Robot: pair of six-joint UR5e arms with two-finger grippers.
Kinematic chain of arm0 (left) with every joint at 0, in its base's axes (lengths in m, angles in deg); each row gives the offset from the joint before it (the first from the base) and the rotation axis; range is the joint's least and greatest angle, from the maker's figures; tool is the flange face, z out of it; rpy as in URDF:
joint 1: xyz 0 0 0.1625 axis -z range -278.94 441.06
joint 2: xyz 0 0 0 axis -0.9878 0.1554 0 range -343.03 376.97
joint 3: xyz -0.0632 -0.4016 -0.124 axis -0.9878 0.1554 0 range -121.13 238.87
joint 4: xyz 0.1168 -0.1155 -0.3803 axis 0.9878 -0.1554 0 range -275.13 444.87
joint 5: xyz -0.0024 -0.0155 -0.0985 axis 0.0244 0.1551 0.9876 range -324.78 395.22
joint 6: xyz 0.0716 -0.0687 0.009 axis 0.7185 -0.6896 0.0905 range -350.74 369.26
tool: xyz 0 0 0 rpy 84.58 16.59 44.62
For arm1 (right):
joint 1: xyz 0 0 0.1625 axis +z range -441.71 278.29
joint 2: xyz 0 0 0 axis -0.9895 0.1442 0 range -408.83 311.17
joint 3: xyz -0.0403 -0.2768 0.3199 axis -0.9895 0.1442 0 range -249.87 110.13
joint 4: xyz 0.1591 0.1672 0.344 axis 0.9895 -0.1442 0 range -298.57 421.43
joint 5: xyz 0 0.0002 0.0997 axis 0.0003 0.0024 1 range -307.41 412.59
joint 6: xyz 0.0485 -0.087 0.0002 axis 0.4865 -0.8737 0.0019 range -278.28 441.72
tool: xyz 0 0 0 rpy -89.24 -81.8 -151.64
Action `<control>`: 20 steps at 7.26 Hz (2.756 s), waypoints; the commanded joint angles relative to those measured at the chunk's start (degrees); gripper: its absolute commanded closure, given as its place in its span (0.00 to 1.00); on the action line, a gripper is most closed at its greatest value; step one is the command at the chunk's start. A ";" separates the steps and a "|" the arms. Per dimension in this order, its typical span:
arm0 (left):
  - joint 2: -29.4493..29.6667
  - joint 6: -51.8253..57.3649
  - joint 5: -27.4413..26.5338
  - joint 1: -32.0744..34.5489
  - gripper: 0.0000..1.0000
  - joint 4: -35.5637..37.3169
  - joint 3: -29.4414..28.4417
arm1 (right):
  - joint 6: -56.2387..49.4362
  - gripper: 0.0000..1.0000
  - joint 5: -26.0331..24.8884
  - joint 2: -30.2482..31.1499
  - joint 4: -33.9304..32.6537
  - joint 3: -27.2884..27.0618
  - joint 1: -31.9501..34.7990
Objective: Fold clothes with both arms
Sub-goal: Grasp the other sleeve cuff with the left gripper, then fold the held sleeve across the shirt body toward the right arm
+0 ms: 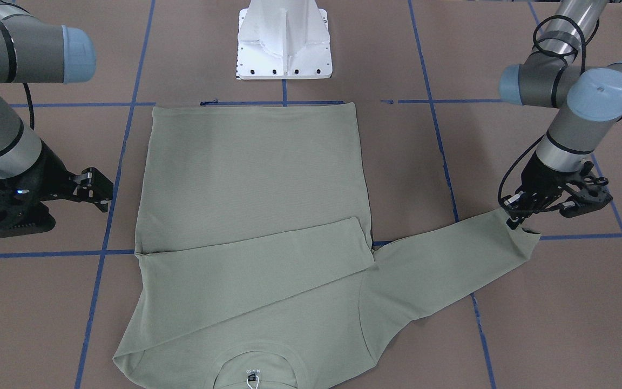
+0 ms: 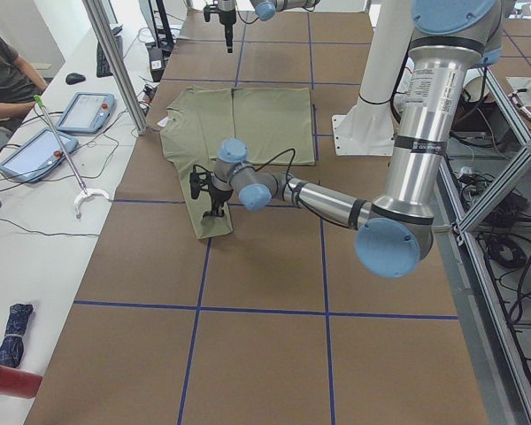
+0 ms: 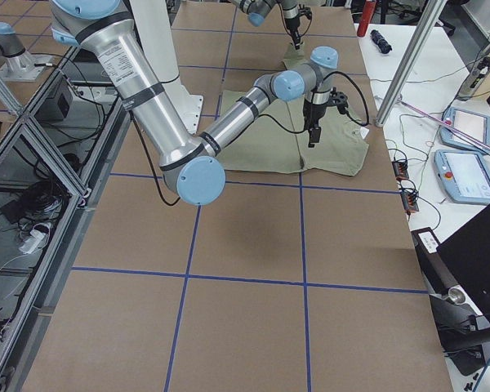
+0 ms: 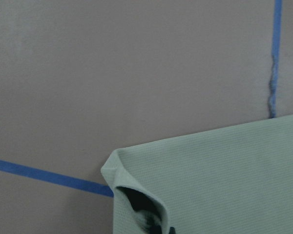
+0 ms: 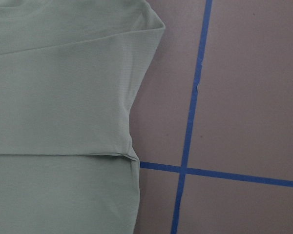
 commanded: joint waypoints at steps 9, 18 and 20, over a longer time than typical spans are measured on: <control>54.62 -27.39 0.42 -16.06 1.00 5.33 -32.32 | -3.87 0.00 2.19 17.05 11.71 -2.67 3.60; 48.78 -17.50 -12.60 -25.04 0.00 -15.57 -33.39 | -3.17 0.00 2.98 16.53 11.97 -2.76 3.51; 42.82 -8.63 -11.44 -23.81 0.00 -3.93 -22.52 | -2.99 0.00 3.42 16.61 12.15 -2.40 3.43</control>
